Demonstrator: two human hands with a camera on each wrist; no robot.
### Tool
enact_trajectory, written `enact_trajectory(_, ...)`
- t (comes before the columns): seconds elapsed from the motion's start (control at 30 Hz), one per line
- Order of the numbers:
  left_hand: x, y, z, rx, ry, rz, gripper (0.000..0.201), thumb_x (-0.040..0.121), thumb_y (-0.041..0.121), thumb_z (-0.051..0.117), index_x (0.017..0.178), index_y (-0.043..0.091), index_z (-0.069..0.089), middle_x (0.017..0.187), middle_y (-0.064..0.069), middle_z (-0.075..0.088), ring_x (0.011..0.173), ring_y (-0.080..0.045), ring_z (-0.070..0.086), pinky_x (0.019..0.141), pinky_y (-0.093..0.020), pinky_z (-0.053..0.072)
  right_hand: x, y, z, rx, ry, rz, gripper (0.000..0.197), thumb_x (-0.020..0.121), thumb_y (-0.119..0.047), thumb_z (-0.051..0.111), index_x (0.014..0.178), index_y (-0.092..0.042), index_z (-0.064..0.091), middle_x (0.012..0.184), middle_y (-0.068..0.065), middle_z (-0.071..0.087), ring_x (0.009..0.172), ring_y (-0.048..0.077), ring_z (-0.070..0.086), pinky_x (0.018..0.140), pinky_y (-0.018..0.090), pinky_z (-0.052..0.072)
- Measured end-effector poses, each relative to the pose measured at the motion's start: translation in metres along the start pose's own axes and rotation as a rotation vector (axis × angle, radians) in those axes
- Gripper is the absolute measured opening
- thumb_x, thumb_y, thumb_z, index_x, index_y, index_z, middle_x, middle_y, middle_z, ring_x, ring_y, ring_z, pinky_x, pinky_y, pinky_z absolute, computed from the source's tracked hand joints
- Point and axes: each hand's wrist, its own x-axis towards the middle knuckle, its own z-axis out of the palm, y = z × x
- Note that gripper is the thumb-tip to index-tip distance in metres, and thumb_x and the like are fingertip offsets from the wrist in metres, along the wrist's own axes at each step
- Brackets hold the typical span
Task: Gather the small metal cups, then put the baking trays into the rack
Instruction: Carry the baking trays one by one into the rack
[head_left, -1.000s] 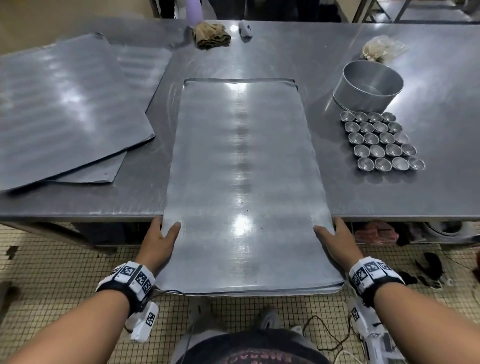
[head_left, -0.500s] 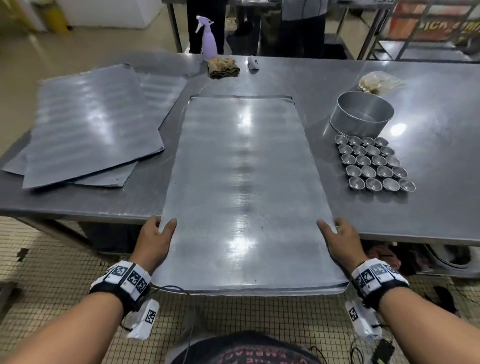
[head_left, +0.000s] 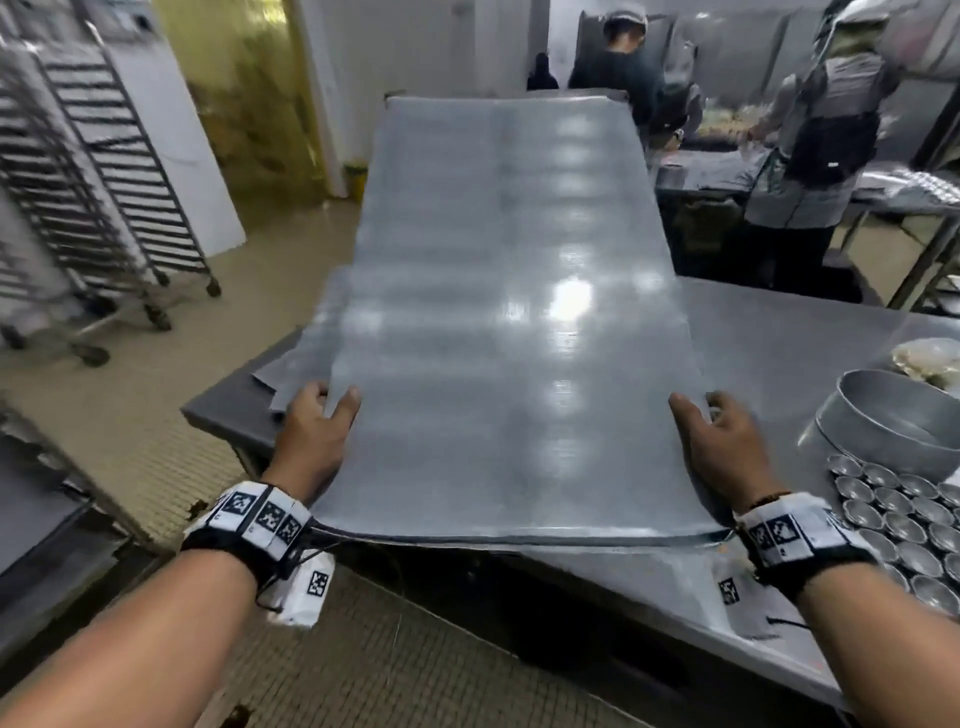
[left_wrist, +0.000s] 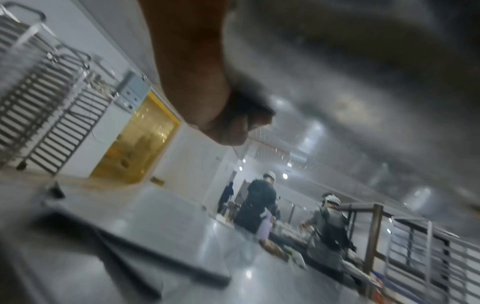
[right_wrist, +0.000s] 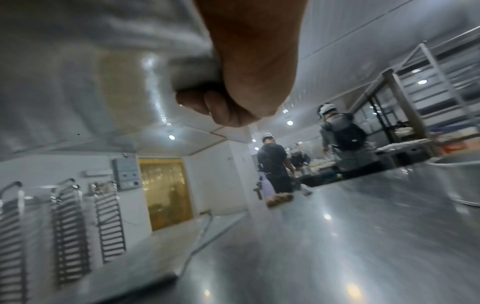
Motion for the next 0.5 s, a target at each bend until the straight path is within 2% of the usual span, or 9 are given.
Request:
enact_trajectory(0.03,0.010,0.005,-0.018,-0.026,0.037,0.018,0.028,0.096,0.038,0.064,0.105,0.012,0.058,0.096,0.000,0.069,0.090,-0.024,0.068,0.073,-0.030,0.051,0.009,-0.021,0.011,-0.007,-0.011,-0.045,0.025,0.096,-0.039,0.063,0.097,-0.015,0.055,0.095,0.001,0.061,0.091,0.021,0.058,0.072,0.028,0.041)
enact_trajectory(0.1,0.028,0.014,-0.060,-0.051,0.116,0.051,0.031,0.094,0.039,0.067,0.103,0.010,0.059,0.091,0.002,0.070,0.087,-0.019,0.070,0.073,-0.025,0.055,0.027,-0.061,0.037,0.011,-0.027,-0.146,0.019,0.096,-0.036,0.063,0.095,-0.017,0.059,0.092,0.004,0.064,0.088,0.025,0.062,0.075,0.032,0.043)
enact_trajectory(0.17,0.045,0.014,-0.105,-0.060,0.210,0.067,0.052,0.083,0.062,0.070,0.105,0.016,0.062,0.100,0.000,0.073,0.095,-0.021,0.071,0.085,-0.042,0.059,0.046,-0.094,0.072,0.048,-0.067,-0.220,0.027,0.093,-0.046,0.063,0.096,-0.019,0.064,0.093,0.006,0.070,0.088,0.029,0.067,0.078,0.042,0.053)
enact_trajectory(0.2,0.051,0.013,-0.129,-0.063,0.247,0.080,0.057,0.078,0.070,0.069,0.106,0.020,0.063,0.104,0.001,0.074,0.097,-0.022,0.072,0.086,-0.051,0.058,0.056,-0.108,0.091,0.065,-0.074,-0.251,0.035,0.091,-0.052,0.062,0.097,-0.018,0.065,0.094,0.005,0.071,0.088,0.028,0.068,0.080,0.047,0.056)
enact_trajectory(0.23,0.058,0.009,-0.151,-0.056,0.279,0.102,0.054,0.079,0.069,0.069,0.104,0.022,0.063,0.104,0.002,0.074,0.097,-0.021,0.072,0.086,-0.054,0.057,0.065,-0.122,0.112,0.100,-0.081,-0.286,0.042,0.088,-0.056,0.060,0.099,-0.016,0.066,0.095,0.004,0.072,0.088,0.026,0.069,0.083,0.050,0.056)
enact_trajectory(0.3,0.061,0.010,-0.192,-0.034,0.364,0.129,0.032,0.085,0.057,0.068,0.100,0.029,0.064,0.103,0.006,0.075,0.097,-0.018,0.072,0.088,-0.053,0.057,0.074,-0.155,0.152,0.161,-0.124,-0.379,0.051,0.086,-0.060,0.058,0.106,-0.014,0.067,0.098,0.004,0.073,0.090,0.024,0.069,0.087,0.051,0.055)
enact_trajectory(0.37,0.061,0.013,-0.228,-0.001,0.464,0.147,0.019,0.087,0.050,0.067,0.098,0.035,0.064,0.100,0.008,0.074,0.097,-0.018,0.071,0.090,-0.051,0.057,0.079,-0.186,0.196,0.215,-0.187,-0.440,0.052,0.087,-0.062,0.058,0.108,-0.015,0.067,0.099,0.004,0.074,0.092,0.024,0.070,0.088,0.053,0.055)
enact_trajectory(0.43,0.057,0.014,-0.261,0.056,0.565,0.147,0.012,0.093,0.038,0.067,0.096,0.027,0.062,0.096,0.010,0.070,0.093,-0.020,0.069,0.087,-0.045,0.056,0.082,-0.216,0.239,0.260,-0.255,-0.472,0.050,0.086,-0.065,0.058,0.104,-0.019,0.065,0.095,0.005,0.073,0.089,0.026,0.070,0.086,0.053,0.056)
enact_trajectory(0.5,0.048,0.011,-0.293,0.135,0.661,0.138,0.013,0.097,0.030,0.064,0.100,0.019,0.060,0.094,0.007,0.067,0.090,-0.019,0.065,0.076,-0.029,0.052,0.083,-0.245,0.282,0.288,-0.330,-0.518,0.051,0.085,-0.068,0.057,0.102,-0.021,0.063,0.092,0.006,0.072,0.086,0.027,0.069,0.084,0.053,0.056)
